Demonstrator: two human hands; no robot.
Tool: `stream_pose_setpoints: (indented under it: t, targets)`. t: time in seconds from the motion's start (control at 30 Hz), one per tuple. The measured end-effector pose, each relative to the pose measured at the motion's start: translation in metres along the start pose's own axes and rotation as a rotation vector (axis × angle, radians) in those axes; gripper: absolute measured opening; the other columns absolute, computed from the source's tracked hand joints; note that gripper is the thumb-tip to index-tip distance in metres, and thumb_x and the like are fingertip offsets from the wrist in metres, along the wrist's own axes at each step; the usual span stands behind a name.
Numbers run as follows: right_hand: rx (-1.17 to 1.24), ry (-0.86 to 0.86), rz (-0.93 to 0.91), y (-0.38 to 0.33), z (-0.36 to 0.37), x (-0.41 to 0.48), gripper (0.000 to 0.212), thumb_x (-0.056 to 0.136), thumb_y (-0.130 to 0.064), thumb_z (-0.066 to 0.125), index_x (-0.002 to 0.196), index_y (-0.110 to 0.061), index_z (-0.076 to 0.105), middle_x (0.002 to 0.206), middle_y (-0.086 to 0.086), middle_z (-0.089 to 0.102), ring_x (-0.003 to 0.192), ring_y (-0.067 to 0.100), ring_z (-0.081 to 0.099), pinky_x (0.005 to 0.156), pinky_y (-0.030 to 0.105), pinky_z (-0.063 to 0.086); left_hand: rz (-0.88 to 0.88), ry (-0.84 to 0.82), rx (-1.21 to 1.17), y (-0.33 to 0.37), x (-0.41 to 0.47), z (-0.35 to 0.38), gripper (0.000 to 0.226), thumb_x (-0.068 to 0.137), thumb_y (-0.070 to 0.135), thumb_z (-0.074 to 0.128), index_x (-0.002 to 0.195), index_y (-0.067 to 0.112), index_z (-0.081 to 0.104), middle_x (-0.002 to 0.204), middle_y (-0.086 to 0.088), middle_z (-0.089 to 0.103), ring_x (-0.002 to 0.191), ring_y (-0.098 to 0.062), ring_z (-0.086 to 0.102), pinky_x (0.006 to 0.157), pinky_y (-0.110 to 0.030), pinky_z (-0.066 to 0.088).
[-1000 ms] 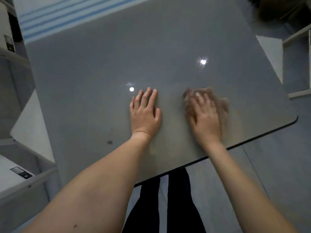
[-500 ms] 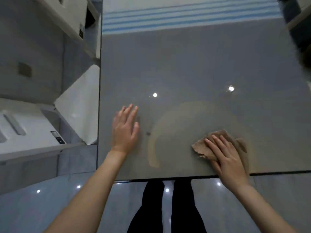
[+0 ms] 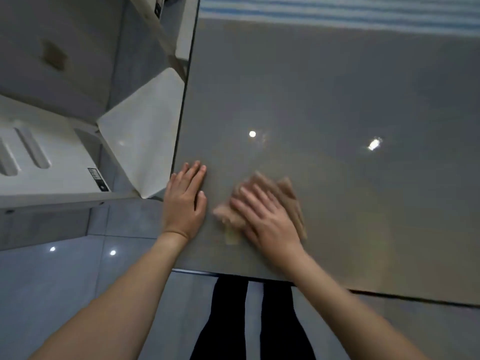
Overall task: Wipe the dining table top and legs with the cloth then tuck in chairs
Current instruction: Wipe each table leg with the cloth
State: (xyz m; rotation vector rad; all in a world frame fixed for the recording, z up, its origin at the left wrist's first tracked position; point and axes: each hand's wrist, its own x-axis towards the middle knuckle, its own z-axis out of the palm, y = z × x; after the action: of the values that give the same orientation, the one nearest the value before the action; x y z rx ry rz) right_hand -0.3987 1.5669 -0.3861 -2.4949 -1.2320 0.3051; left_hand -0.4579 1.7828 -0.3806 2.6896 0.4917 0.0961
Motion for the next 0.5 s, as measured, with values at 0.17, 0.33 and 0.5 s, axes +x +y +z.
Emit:
stream_pose_setpoints:
  t: [0.17, 0.33, 0.5]
  targets:
    - [-0.04, -0.205, -0.219, 0.074, -0.049, -0.098, 0.054, 0.097, -0.044, 0.041, 0.149, -0.033, 0.03, 0.153, -0.001, 0.038, 0.145, 0.021, 0.027, 0.115, 0.041, 0.028, -0.028, -0.026, -0.002, 0.001, 0.002, -0.002, 0.055, 0.084, 0.019, 0.044, 0.138, 0.018, 0.046, 0.146, 0.0, 0.044, 0.138, -0.02, 0.034, 0.113, -0.045, 0.027]
    - [-0.075, 0.231, 0.503, 0.219, -0.104, 0.048, 0.058, 0.093, -0.048, 0.03, 0.141, -0.018, 0.046, 0.149, 0.014, 0.042, 0.138, 0.032, 0.033, 0.118, 0.046, 0.021, -0.032, -0.018, -0.009, -0.001, 0.002, 0.0, 0.055, 0.083, 0.019, 0.044, 0.138, 0.019, 0.047, 0.146, 0.003, 0.044, 0.138, -0.018, 0.034, 0.114, -0.041, 0.026]
    - [0.181, 0.251, 0.347, 0.163, -0.089, 0.209, 0.056, 0.096, -0.043, 0.031, 0.139, -0.008, 0.042, 0.159, 0.01, 0.022, 0.146, 0.028, 0.018, 0.12, 0.038, 0.009, -0.049, -0.02, -0.007, 0.0, 0.003, 0.0, 0.056, 0.084, 0.02, 0.043, 0.139, 0.021, 0.045, 0.148, 0.005, 0.041, 0.14, -0.016, 0.031, 0.117, -0.037, 0.02]
